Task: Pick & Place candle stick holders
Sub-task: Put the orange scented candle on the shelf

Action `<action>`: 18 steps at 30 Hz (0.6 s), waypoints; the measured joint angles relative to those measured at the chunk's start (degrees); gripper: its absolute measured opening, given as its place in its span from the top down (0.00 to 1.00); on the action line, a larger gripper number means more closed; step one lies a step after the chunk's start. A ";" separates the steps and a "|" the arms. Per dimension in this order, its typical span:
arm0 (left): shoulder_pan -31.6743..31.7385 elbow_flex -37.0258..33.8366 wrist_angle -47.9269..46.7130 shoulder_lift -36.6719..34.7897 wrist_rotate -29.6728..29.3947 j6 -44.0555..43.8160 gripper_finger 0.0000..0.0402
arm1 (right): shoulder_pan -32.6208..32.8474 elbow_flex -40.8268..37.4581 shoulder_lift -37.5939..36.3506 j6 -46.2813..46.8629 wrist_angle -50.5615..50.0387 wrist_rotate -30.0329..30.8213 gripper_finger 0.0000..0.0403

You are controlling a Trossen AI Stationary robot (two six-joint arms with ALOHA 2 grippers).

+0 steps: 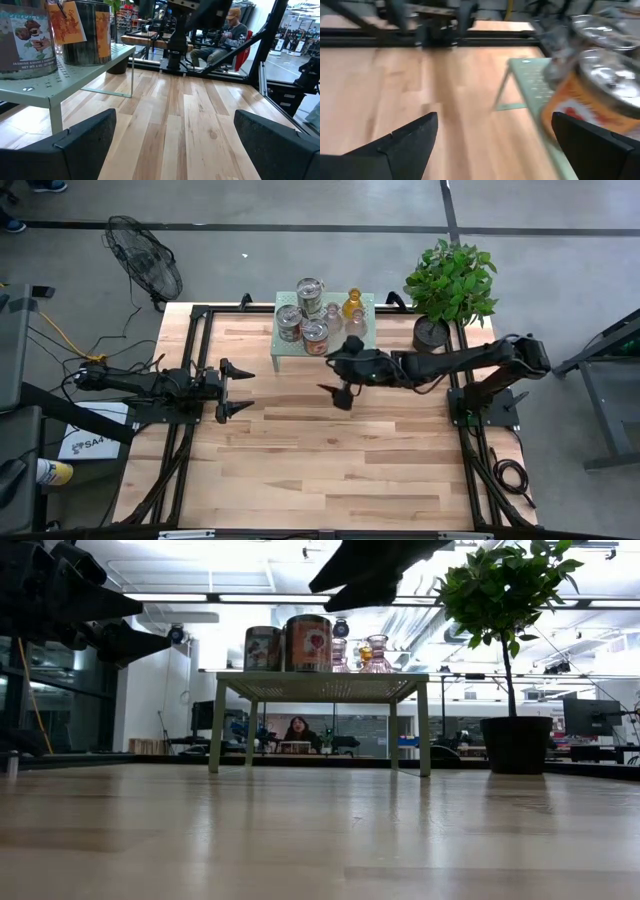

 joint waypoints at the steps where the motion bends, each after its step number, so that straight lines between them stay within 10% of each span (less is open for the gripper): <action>1: 0.02 0.00 0.00 0.02 0.00 0.00 0.01 | 0.02 -0.03 0.00 -0.04 -0.26 -1.29 0.05; 18: 0.00 0.00 0.11 0.02 0.00 0.00 0.01 | 0.13 -20.97 -7.43 4.98 16.91 -5.69 0.05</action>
